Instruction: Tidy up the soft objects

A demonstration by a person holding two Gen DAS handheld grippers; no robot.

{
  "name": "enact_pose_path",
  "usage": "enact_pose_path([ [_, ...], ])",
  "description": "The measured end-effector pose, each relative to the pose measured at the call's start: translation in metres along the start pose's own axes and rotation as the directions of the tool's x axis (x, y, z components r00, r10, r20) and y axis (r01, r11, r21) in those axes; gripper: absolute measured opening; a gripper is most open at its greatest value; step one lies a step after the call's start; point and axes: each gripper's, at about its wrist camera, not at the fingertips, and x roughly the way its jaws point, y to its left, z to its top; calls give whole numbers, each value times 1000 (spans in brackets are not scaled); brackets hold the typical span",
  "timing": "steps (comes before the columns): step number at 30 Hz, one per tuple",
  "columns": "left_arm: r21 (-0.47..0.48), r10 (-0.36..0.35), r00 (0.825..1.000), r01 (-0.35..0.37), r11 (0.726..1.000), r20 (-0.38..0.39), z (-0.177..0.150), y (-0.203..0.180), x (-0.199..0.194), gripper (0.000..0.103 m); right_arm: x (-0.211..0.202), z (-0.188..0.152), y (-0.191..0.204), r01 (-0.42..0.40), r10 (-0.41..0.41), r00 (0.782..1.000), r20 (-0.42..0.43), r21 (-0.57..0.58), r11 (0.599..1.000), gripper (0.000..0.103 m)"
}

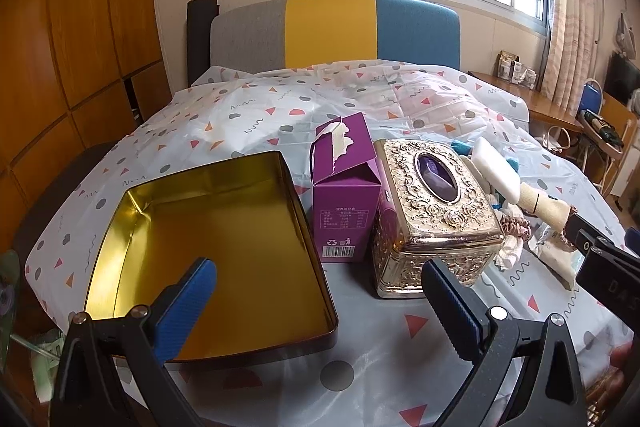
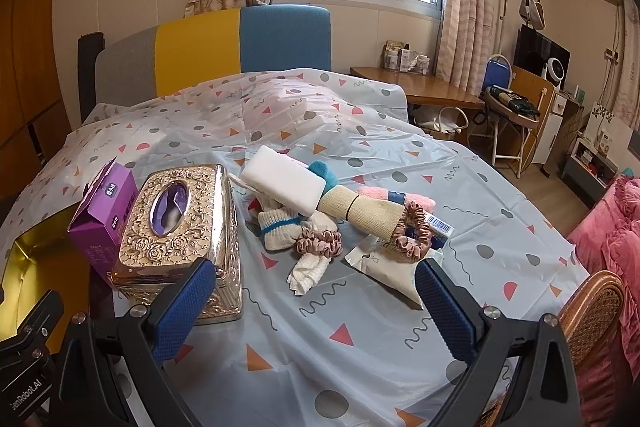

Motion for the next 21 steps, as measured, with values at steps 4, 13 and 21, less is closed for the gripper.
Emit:
enact_pose_path([
  [4, -2, 1, 1000, -1, 1000, -1, 0, 1, 0, 103, 1, 0, 0, -4, 4, 1000, -6, 0, 1000, 102],
  [13, -7, 3, 1000, -4, 1000, -10, -1, 3, 2, 103, 3, -1, 3, -13, 13, 1000, -12, -5, 1000, 102],
  [21, -5, -1, 1000, 1, 1000, -14, -2, 3, 2, 103, 4, 0, 2, -16, 16, 1000, -11, -4, 1000, 102],
])
